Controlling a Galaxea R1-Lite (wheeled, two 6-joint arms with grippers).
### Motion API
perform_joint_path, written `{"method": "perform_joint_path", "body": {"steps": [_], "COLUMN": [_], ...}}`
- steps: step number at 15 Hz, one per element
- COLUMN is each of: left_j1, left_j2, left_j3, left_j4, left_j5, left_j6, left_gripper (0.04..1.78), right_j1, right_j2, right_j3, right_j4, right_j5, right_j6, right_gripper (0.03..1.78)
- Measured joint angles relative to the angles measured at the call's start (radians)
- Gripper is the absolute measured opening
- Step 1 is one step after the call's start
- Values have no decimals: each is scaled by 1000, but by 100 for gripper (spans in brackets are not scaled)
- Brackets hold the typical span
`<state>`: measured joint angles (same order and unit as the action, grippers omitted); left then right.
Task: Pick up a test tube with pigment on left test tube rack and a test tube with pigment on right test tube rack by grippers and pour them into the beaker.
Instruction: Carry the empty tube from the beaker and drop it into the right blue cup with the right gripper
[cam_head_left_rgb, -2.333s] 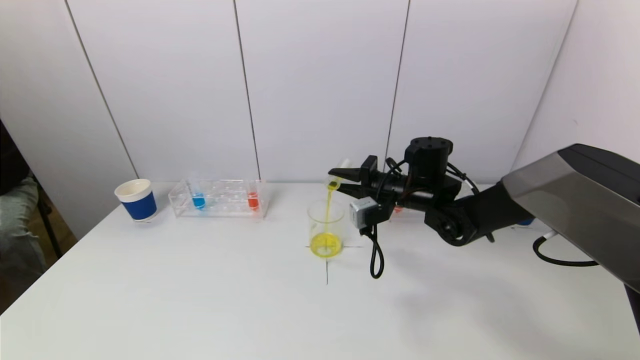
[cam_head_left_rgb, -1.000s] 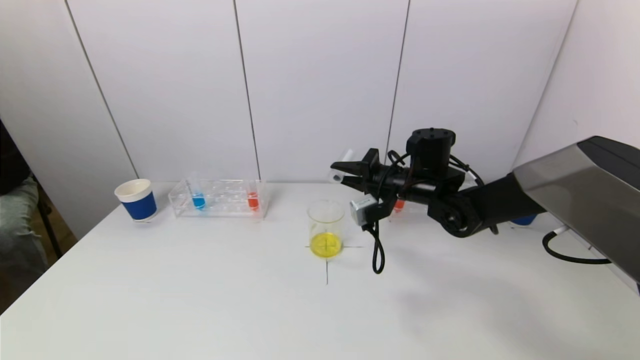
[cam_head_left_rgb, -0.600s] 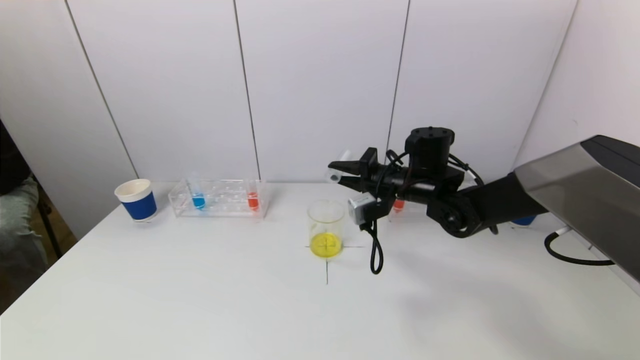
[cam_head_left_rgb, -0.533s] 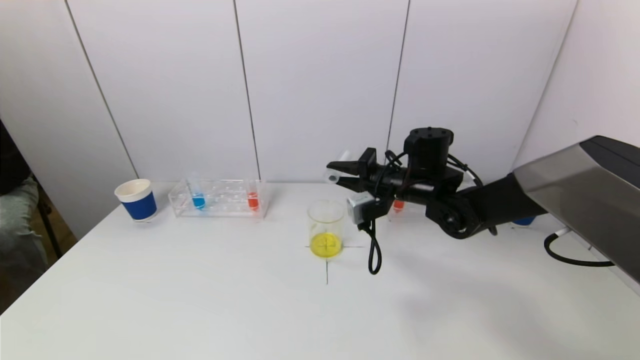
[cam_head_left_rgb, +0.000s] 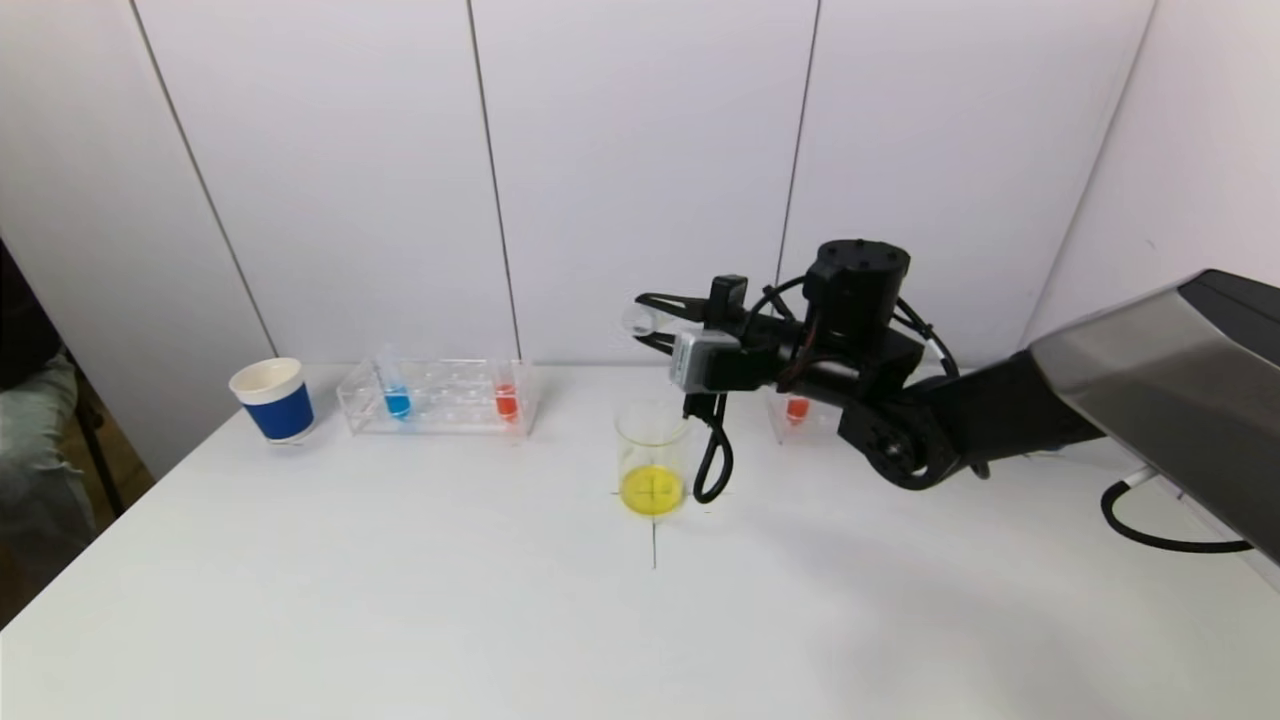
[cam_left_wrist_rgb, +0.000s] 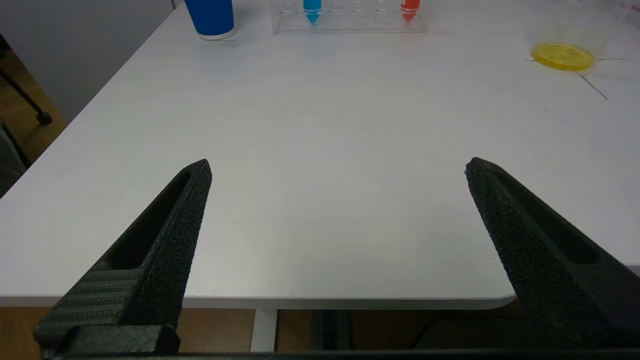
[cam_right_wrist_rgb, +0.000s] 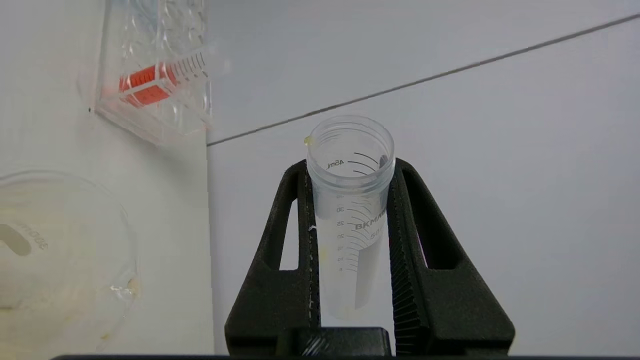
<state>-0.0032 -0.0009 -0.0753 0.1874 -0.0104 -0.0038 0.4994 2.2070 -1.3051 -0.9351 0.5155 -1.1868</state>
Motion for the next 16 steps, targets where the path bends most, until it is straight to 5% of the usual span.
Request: {"method": "perform_joint_path", "body": {"steps": [7,11,16], "left_j1": [0,0,0], "left_j2": [0,0,0], "left_j3": [0,0,0], "left_j4": [0,0,0], "left_j5": [0,0,0], "left_j6": [0,0,0], "left_gripper": [177,177,177], "right_j1": [14,10,-29], "right_j2": [-57,-116,-193], "right_j3": [-3,-4,-16], "right_j4": [-34,70,204], "right_j5": [-250,-361,-421], "right_j6": [452,681,883], "right_gripper": [46,46,46]}}
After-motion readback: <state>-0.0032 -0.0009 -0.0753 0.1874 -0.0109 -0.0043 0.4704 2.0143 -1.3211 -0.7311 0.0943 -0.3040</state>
